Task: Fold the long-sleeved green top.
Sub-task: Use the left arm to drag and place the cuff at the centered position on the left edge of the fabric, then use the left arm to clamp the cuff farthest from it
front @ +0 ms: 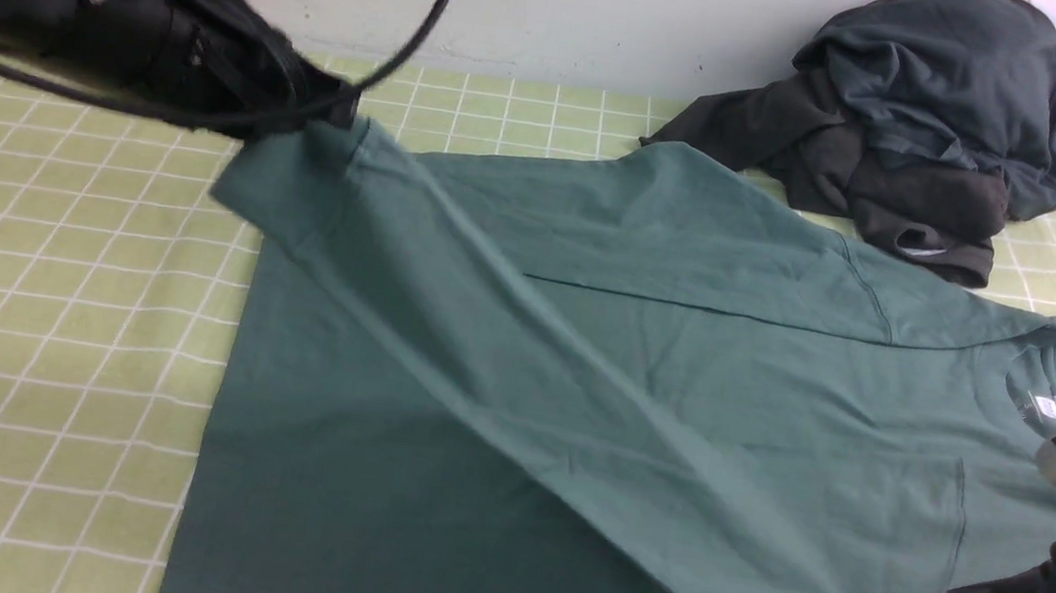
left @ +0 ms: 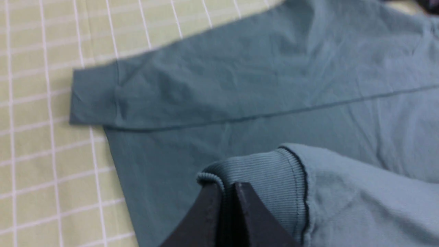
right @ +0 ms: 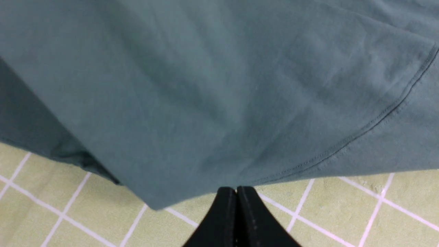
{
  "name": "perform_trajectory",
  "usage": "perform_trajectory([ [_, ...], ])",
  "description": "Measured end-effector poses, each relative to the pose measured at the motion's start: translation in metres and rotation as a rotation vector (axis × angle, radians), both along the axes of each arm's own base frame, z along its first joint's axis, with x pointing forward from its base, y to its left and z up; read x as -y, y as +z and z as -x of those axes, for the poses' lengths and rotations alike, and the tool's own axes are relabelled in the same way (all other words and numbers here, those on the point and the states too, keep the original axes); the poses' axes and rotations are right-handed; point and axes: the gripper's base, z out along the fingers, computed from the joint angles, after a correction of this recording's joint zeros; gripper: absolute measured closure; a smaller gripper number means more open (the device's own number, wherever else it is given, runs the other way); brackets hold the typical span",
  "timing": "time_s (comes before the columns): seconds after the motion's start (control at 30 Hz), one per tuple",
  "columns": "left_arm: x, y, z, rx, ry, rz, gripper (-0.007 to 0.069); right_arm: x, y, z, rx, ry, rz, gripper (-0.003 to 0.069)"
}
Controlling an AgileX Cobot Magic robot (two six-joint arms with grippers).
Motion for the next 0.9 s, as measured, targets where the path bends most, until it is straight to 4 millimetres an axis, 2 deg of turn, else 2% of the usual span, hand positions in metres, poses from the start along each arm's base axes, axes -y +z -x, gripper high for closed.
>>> perform_trajectory([
  [0.07,-0.001,0.001,-0.004,0.006,0.003,-0.008,0.0606,0.000,0.000,0.000,0.003,0.001,0.002,0.0668],
  [0.13,-0.004,-0.018,-0.019,-0.050,0.020,-0.030,0.0606,0.000,0.000,0.000,0.005,0.001,0.002,0.0668],
  [0.2,-0.008,-0.044,-0.035,-0.123,0.040,-0.053,0.0606,0.000,0.000,0.000,0.005,0.001,0.002,0.0668],
  [0.3,-0.021,-0.100,-0.070,-0.267,0.086,-0.085,0.0599,0.000,0.000,-0.001,0.007,-0.001,-0.001,0.0668],
  [0.37,-0.030,-0.127,-0.092,-0.330,0.110,-0.099,0.0564,0.000,0.000,-0.001,0.012,-0.002,-0.002,0.0668],
  [0.47,-0.037,-0.140,-0.112,-0.365,0.128,-0.104,0.0506,0.000,0.001,-0.002,0.019,-0.003,-0.005,0.0668],
  [0.5,-0.045,-0.151,-0.130,-0.384,0.144,-0.106,0.0440,0.000,0.001,-0.002,0.024,-0.004,-0.006,0.0668],
  [0.53,-0.046,-0.152,-0.134,-0.381,0.149,-0.105,0.0423,0.000,0.001,-0.002,0.025,-0.004,-0.006,0.0668],
  [0.57,-0.053,-0.151,-0.154,-0.346,0.166,-0.100,0.0348,0.000,0.001,-0.003,0.028,-0.005,-0.007,0.0668],
  [0.63,-0.059,-0.159,-0.176,-0.316,0.190,-0.087,0.0284,0.000,0.002,-0.003,0.036,-0.006,-0.008,0.0668],
  [0.67,-0.063,-0.167,-0.185,-0.308,0.202,-0.083,0.0266,-0.001,0.002,-0.004,0.042,-0.007,-0.010,0.0668],
  [0.7,-0.065,-0.162,-0.195,-0.274,0.213,-0.073,0.0254,-0.001,0.002,-0.004,0.045,-0.007,-0.010,0.0668],
  [0.8,-0.074,-0.184,-0.222,-0.236,0.255,-0.050,0.0238,-0.001,0.003,-0.005,0.053,-0.009,-0.012,0.0668],
  [0.9,-0.078,-0.208,-0.238,-0.258,0.301,-0.016,0.0262,-0.001,0.003,-0.005,0.053,-0.009,-0.013,0.0668],
])
